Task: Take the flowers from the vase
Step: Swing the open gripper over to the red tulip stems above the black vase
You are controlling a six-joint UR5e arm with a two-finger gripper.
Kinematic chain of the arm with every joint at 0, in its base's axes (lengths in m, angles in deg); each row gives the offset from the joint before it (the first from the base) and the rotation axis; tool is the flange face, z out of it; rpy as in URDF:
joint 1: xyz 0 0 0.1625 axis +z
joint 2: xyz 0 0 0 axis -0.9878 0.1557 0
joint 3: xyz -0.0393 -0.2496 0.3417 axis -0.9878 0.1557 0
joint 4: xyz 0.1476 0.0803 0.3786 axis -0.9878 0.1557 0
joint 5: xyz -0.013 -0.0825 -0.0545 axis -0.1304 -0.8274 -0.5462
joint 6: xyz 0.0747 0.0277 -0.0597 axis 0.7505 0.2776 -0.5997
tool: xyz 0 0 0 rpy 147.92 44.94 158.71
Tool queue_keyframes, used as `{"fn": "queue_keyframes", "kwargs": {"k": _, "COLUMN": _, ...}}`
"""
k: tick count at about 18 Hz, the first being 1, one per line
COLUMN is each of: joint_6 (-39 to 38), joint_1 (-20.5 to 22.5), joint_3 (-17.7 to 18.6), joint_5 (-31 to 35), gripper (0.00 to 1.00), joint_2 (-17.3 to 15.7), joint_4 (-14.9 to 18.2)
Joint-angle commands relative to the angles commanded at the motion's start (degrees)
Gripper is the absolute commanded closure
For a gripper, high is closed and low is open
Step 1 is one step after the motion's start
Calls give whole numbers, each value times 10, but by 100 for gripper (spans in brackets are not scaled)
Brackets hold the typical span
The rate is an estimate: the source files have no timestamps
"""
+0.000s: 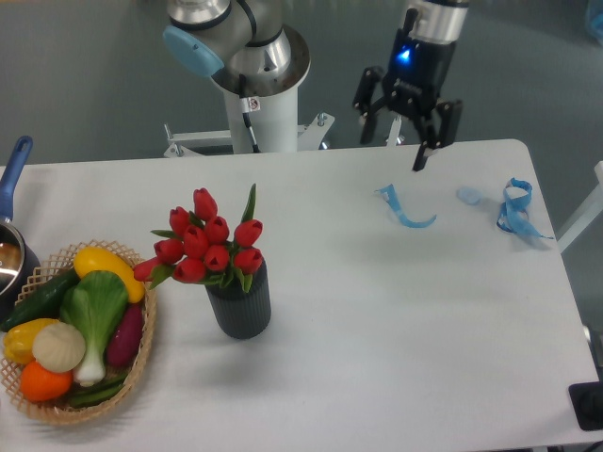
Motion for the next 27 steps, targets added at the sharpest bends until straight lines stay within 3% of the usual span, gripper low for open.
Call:
{"fn": "queue_keyframes", "kwargs": {"k": 4, "joint_6": -14, "joint_1": -31, "joint_3": 16, "joint_5": -66, "gripper": 0, "joint_2": 28, "joint_4": -8}}
{"fn": "queue_keyframes", "kwargs": {"k": 11, "joint_6": -14, "joint_1": -82, "joint_3": 16, "joint_5": -87, "gripper": 0, "joint_2": 73, "joint_4": -20}}
{"fn": "queue_keyframes", "kwargs": {"k": 17, "joint_6": -11, "joint_1": -114, "joint_3": 23, "joint_5": -121, "gripper": 0, "joint_2": 84, "joint_4": -20}}
{"fn": "queue_keyframes", "kwargs": {"k": 22, "joint_6": -18, "joint_1": -125, "joint_3": 33, "joint_5": -172, "gripper": 0, "joint_2": 98, "joint_4": -44}}
{"fn": "queue_keyframes", "kwargs": {"k": 27, "joint_6": -27, "joint_1": -156, "joint_3": 33, "joint_5": -172, "gripper": 0, "joint_2": 128, "joint_4": -107}}
